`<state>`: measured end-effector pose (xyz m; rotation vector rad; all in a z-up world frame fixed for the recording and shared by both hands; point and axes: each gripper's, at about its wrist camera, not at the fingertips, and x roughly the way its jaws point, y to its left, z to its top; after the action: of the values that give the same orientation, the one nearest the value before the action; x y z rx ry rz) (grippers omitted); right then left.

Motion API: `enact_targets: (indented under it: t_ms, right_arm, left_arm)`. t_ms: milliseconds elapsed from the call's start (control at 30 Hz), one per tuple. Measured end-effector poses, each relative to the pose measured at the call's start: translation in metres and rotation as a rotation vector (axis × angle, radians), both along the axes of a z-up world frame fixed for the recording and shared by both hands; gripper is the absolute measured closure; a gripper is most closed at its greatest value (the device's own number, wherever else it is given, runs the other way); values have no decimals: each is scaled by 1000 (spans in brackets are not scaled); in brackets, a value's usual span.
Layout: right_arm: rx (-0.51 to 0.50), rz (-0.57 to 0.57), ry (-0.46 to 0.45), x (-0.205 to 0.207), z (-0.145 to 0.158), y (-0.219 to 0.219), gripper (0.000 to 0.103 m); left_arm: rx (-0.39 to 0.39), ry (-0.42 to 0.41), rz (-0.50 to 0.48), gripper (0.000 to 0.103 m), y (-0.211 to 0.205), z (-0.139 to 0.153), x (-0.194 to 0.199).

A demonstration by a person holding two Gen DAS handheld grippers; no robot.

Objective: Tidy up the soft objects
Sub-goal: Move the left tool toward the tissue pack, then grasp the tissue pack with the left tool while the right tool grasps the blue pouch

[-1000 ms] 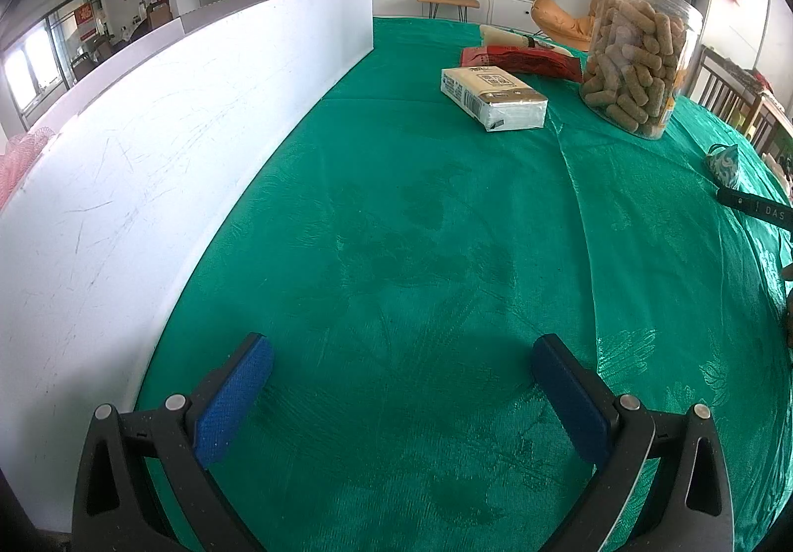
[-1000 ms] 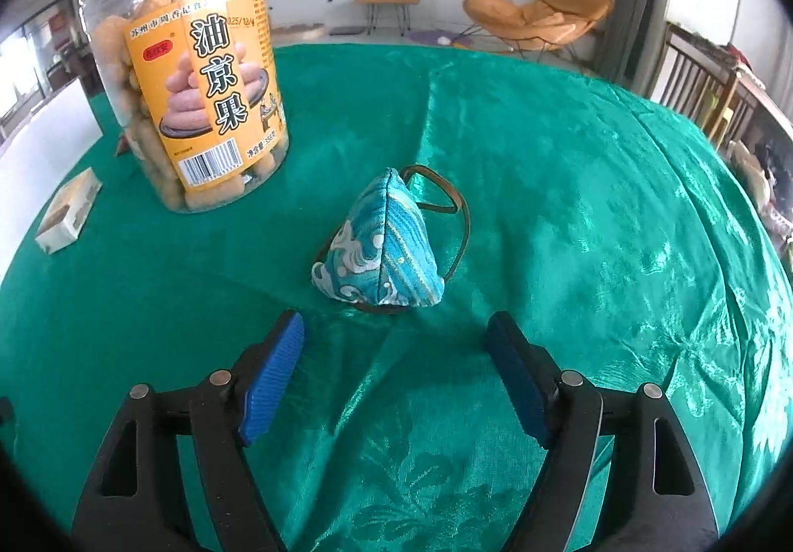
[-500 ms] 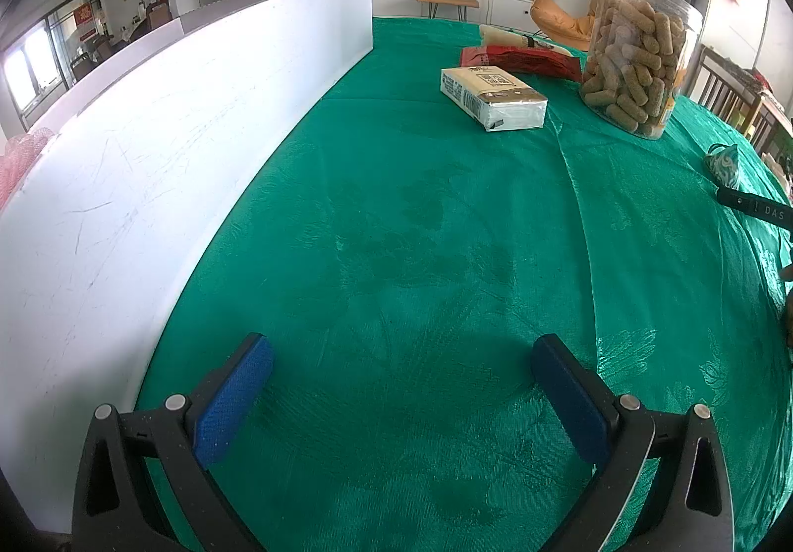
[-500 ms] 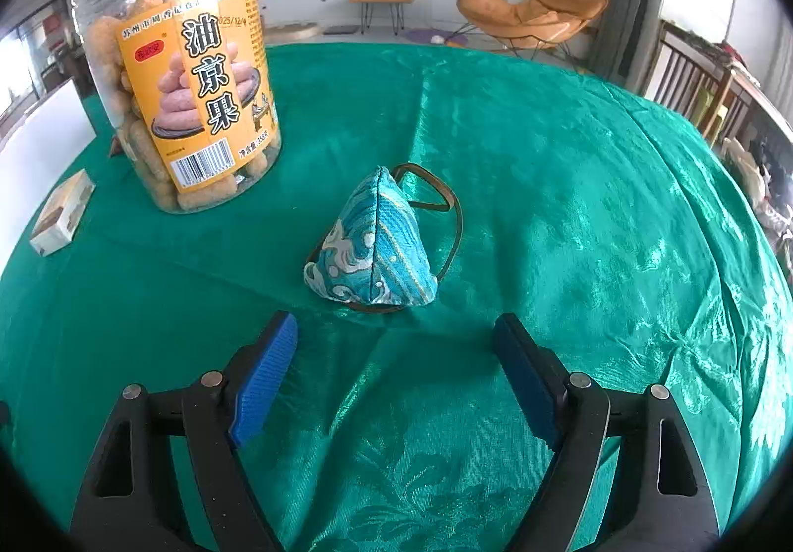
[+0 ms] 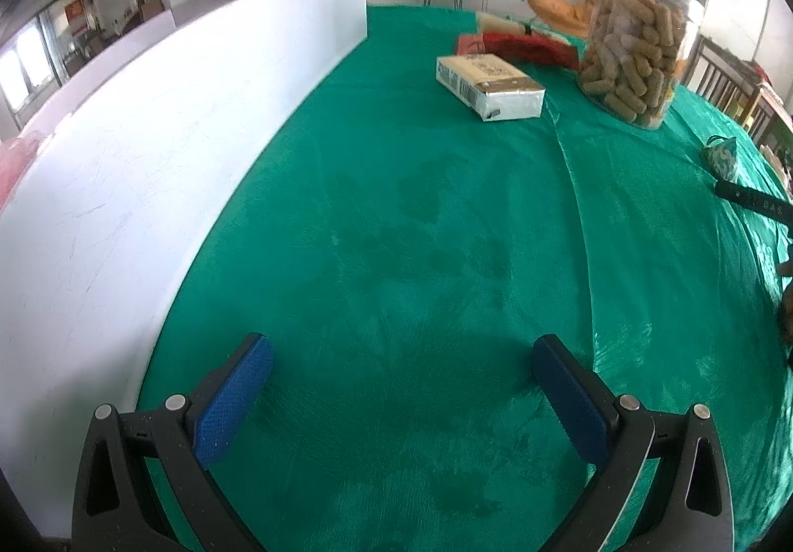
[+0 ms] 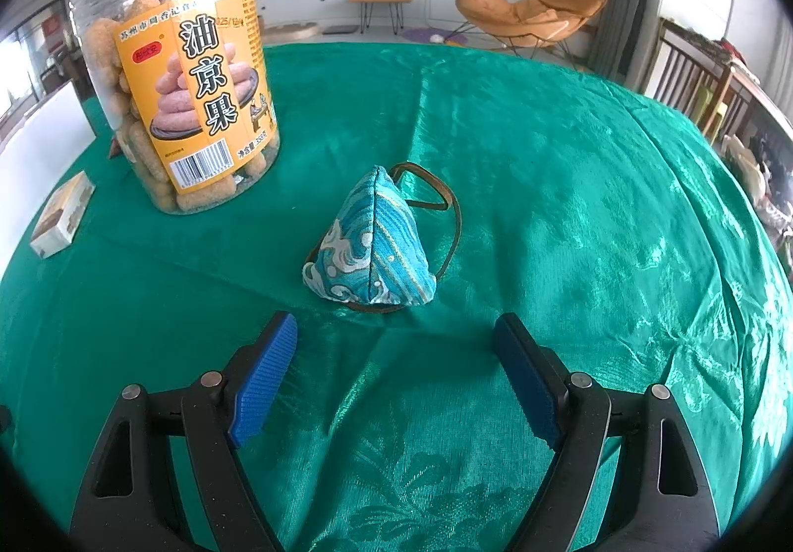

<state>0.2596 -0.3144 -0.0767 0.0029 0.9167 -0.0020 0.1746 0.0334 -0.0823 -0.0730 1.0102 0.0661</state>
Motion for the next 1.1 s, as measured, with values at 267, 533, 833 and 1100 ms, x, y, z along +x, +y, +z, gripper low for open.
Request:
enact_targets:
  t_ms: [267, 533, 833, 1100]
  right_arm:
    - [16, -32, 132, 19, 6, -3, 18]
    - [84, -51, 191, 38, 13, -12, 18]
    - [17, -22, 168, 31, 7, -1, 17]
    - [15, -20, 150, 24, 5, 2, 16]
  left_arm:
    - [-173, 139, -23, 0, -13, 8, 102]
    - [-84, 180, 25, 0, -25, 5, 143]
    - [2, 161, -4, 0, -44, 2, 143]
    - [3, 149, -15, 0, -39, 2, 136]
